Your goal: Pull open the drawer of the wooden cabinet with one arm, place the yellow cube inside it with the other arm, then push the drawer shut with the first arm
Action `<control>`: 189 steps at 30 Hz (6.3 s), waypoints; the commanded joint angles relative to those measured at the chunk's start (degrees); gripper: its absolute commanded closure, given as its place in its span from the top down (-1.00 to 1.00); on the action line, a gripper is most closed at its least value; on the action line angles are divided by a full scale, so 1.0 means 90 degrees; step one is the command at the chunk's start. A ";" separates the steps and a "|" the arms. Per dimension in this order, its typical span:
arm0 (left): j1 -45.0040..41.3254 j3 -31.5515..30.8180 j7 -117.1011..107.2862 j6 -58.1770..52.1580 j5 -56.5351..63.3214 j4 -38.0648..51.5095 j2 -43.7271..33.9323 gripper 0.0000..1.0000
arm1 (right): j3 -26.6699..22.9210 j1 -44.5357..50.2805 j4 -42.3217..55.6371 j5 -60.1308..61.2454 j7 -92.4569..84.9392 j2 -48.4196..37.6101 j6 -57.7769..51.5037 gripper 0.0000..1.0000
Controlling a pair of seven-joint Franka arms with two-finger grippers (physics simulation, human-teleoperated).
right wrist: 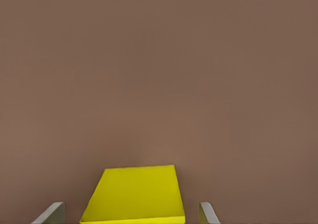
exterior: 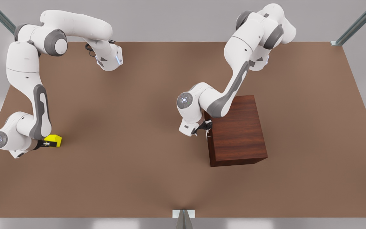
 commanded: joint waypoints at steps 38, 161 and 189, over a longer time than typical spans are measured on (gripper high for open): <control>-0.0476 -0.0019 -0.0677 0.0379 0.0072 0.1171 0.0792 0.31 | 0.0937 -0.0311 -0.0697 -0.0126 -0.0500 -0.1990 -0.0961 0.22; 0.0031 -0.0214 -0.5258 0.0380 -0.2018 -0.0352 0.0040 -0.57 | -0.0264 0.3204 0.0973 0.0626 0.1824 -0.3563 -0.3724 1.00; 0.0793 -0.0175 -0.4456 -0.0226 -0.2633 -0.0177 -0.0204 1.00 | -0.0264 0.3224 0.1002 0.0656 0.1814 -0.3436 -0.3656 1.00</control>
